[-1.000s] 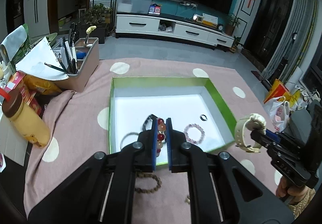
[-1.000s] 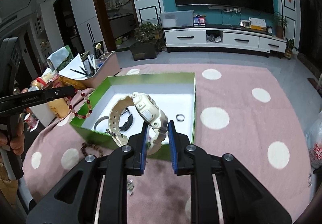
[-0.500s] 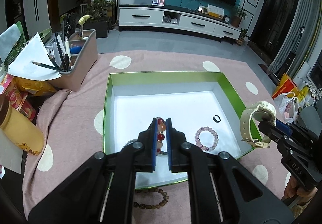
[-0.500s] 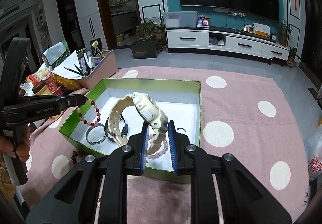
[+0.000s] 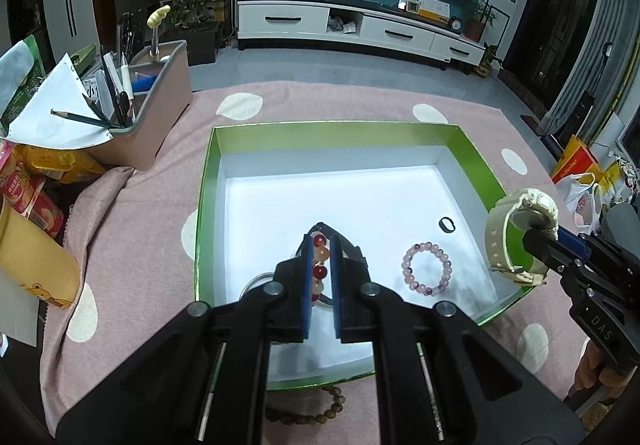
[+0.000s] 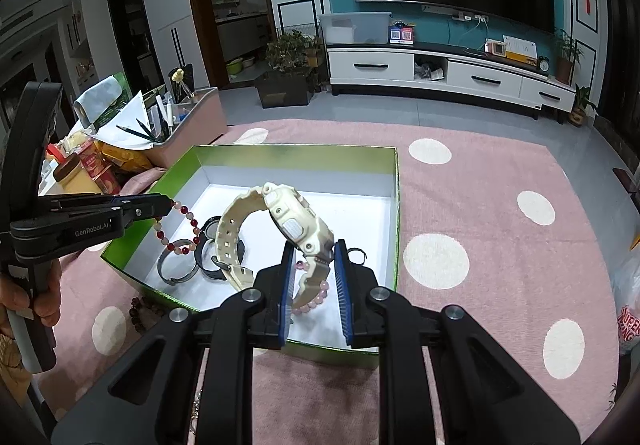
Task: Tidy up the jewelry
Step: 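Lower the red bracelet and white watch into the box and open both tools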
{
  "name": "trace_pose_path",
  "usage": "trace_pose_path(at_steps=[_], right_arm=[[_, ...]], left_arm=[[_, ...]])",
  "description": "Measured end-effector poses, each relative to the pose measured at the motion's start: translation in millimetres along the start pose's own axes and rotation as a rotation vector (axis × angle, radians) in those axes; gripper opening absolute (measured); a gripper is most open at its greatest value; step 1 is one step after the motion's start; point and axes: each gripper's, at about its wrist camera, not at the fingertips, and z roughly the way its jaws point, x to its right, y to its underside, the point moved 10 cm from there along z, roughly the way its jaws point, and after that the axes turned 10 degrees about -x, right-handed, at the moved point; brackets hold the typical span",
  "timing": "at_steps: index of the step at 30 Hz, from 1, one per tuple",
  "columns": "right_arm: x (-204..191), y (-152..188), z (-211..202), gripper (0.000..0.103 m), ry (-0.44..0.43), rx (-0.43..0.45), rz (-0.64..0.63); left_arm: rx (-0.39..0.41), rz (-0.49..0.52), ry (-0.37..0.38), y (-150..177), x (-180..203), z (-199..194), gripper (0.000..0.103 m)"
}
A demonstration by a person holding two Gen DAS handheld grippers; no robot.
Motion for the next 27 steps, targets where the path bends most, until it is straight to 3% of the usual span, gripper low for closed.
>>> trace_pose_path(at_steps=[21, 27], right_arm=[[4, 1, 18, 0.020, 0.019, -0.037, 0.004], [5, 1, 17, 0.027, 0.019, -0.032, 0.012]], left_arm=[[-0.028, 0.004, -0.024, 1, -4, 16, 0.008], [-0.031, 0.008, -0.025, 2, -3, 17, 0.008]])
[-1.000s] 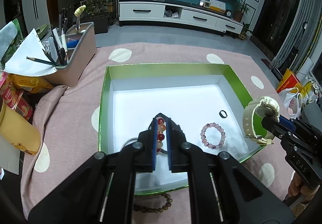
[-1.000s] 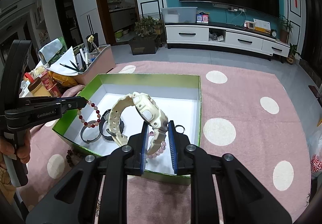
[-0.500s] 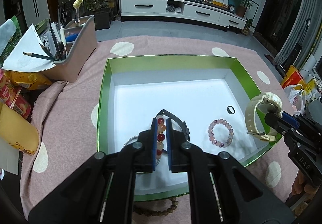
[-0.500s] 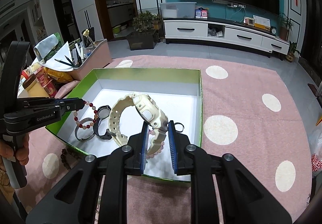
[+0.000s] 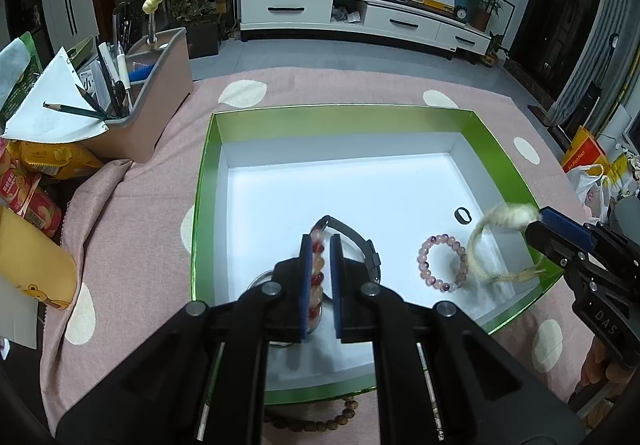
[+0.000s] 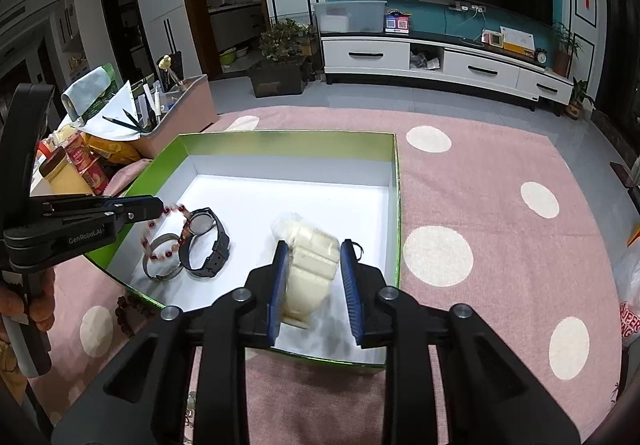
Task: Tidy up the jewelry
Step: 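Lower the red bracelet and white watch into the box and open both tools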
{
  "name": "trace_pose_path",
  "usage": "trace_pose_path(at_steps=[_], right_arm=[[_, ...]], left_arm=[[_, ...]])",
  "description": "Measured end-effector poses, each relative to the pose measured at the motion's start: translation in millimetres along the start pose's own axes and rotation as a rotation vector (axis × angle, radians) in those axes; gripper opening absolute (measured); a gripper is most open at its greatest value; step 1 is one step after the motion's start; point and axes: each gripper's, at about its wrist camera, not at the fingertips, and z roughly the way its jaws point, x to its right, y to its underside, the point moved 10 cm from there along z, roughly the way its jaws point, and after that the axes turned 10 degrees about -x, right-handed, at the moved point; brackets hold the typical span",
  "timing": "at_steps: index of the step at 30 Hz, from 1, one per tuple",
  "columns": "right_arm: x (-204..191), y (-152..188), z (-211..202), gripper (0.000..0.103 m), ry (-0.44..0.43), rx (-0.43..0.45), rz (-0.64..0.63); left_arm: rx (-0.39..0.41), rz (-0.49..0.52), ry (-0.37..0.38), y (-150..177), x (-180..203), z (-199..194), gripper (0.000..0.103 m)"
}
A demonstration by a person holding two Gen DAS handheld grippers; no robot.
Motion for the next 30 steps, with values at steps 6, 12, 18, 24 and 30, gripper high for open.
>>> trace_pose_path(at_steps=[6, 12, 18, 24, 30], right_arm=[[2, -1, -7, 0.029, -0.014, 0.015, 0.025], [7, 11, -25, 0.036, -0.029, 0.025, 0.054], [4, 35, -41, 0.043, -0.065, 0.014, 0.072], [-4, 65, -50, 0.043, -0.095, -0.020, 0.086], [-13, 93, -58, 0.043, -0.140, -0.054, 0.110]], left_arm=[[0.012, -0.002, 0.003, 0, 1, -5, 0.049], [0.049, -0.010, 0.000, 1, 0, -26, 0.070], [0.070, -0.025, -0.020, 15, -9, -51, 0.080], [0.079, -0.023, -0.031, 46, -14, -77, 0.082], [0.065, -0.011, -0.027, 88, -18, -93, 0.082]])
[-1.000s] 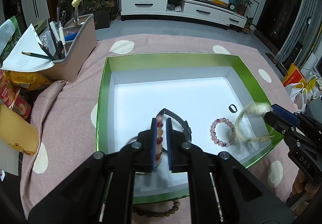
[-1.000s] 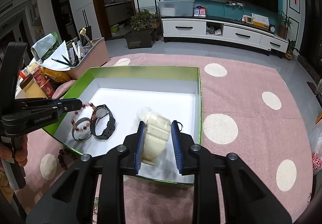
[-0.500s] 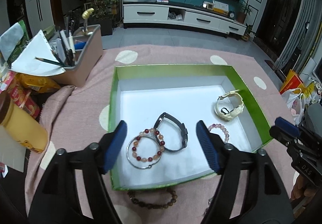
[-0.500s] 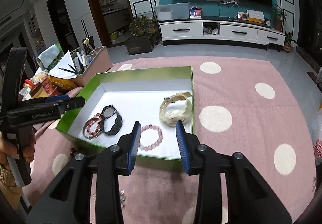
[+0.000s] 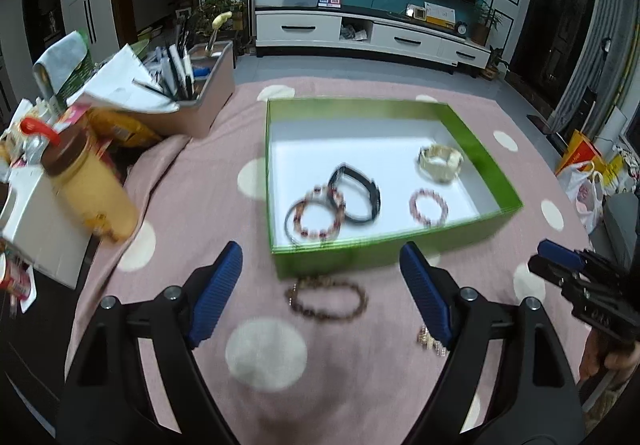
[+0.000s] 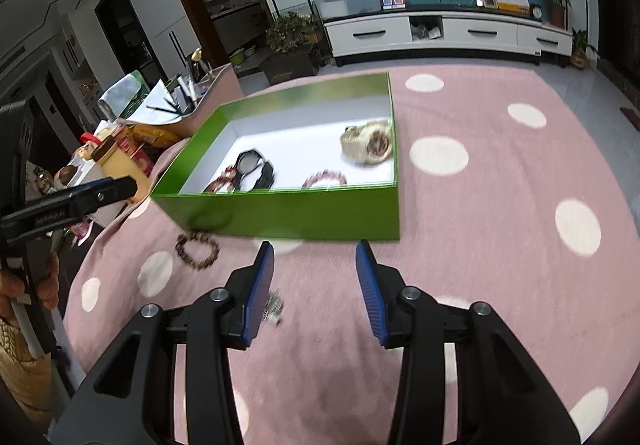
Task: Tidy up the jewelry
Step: 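Lower the red bracelet and white watch into the box and open both tools, then move both tools back toward the jewelry left on the rug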
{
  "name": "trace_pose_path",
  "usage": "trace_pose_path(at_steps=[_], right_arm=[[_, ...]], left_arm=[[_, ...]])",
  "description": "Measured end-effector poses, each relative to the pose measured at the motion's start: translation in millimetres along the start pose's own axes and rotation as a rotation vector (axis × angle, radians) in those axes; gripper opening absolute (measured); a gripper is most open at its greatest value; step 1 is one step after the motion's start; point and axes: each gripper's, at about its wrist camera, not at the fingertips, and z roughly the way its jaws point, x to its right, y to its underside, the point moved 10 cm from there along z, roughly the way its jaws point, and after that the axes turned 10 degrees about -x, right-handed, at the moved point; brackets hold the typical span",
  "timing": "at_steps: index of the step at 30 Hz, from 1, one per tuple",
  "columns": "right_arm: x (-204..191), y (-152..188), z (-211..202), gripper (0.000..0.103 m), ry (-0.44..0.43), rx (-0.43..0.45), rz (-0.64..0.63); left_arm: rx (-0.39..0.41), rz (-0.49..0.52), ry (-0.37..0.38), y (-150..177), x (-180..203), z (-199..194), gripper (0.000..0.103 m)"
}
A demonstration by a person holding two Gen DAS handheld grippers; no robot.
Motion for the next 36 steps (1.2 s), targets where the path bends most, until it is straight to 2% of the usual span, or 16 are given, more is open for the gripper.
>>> trace_pose_path(at_steps=[11, 16, 19, 27, 31, 36], right_arm=[[-39, 50, 0, 0.043, -0.079, -0.067, -0.060], [-55, 71, 9, 0.043, -0.097, -0.107, -0.095], [-55, 78, 15, 0.043, -0.079, -0.123, -0.101], [-33, 83, 17, 0.043, -0.068, -0.118, -0.036], [-20, 81, 16, 0.043, -0.066, -0.105, -0.008], [-8, 80, 17, 0.043, -0.067, -0.101, 0.018]], left_arm=[[-0.045, -0.034, -0.021, 76, -18, -8, 0.083], [-0.077, -0.050, 0.025, 105, -7, 1, 0.083], [-0.108, -0.033, 0.051, 117, 5, 12, 0.083], [-0.111, 0.059, 0.107, 108, 49, 36, 0.081], [-0.115, 0.069, 0.138, 99, 64, 49, 0.067], [-0.122, 0.079, 0.182, 89, 80, 63, 0.057]])
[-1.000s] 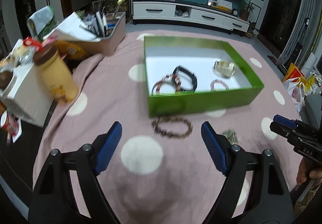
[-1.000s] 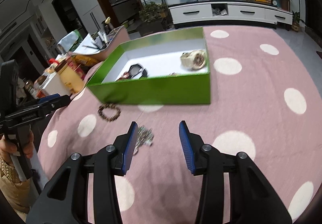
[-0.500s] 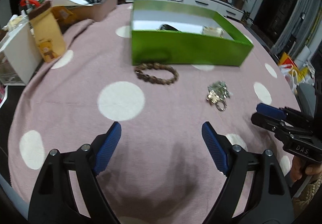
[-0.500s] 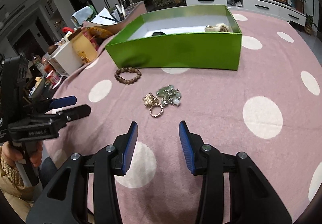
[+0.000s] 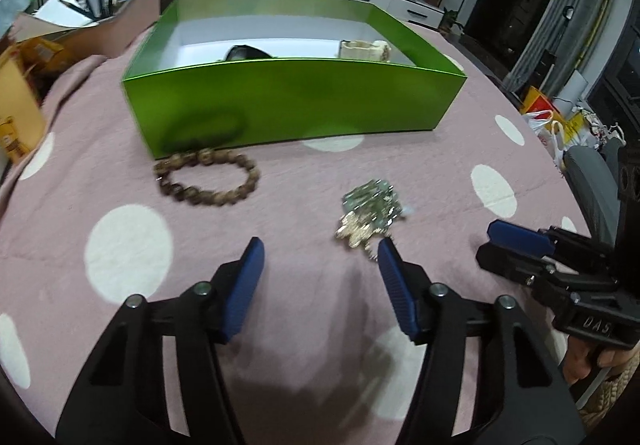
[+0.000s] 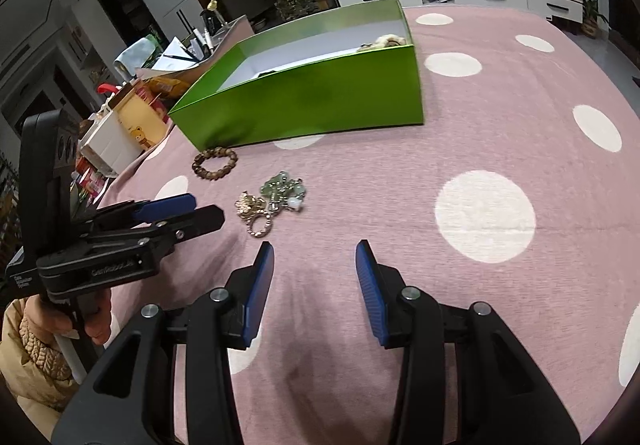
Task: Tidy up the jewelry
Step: 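Move both tools back toward the jewelry left on the rug, then grasp the gold flower charm with the left tool while the right tool grasps the green jade charm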
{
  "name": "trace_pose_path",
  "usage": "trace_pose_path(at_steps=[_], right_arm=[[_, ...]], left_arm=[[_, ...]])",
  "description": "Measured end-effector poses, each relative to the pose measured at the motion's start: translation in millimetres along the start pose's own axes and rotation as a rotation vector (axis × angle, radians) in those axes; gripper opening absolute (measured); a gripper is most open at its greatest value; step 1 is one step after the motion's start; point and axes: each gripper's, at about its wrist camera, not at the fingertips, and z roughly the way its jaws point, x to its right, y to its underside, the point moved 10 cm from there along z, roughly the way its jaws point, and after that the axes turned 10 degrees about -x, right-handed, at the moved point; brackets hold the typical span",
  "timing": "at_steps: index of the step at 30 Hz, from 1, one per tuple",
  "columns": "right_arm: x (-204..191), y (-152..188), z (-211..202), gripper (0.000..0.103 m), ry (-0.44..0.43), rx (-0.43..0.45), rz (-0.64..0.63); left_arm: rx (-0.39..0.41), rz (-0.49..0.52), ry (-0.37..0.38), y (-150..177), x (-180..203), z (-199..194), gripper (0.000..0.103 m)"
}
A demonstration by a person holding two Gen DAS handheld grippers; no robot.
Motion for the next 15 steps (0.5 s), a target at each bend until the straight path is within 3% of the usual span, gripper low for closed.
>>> trace_pose_path(at_steps=[10, 15], right_arm=[[6, -1, 7, 0.043, -0.012, -0.006, 0.013], [6, -4, 10, 0.043, -0.023, -0.007, 0.014]], left_arm=[[-0.028, 0.006, 0.036, -14, 13, 26, 0.024], [-0.018, -0.030, 0.042, -16, 6, 27, 0.021]])
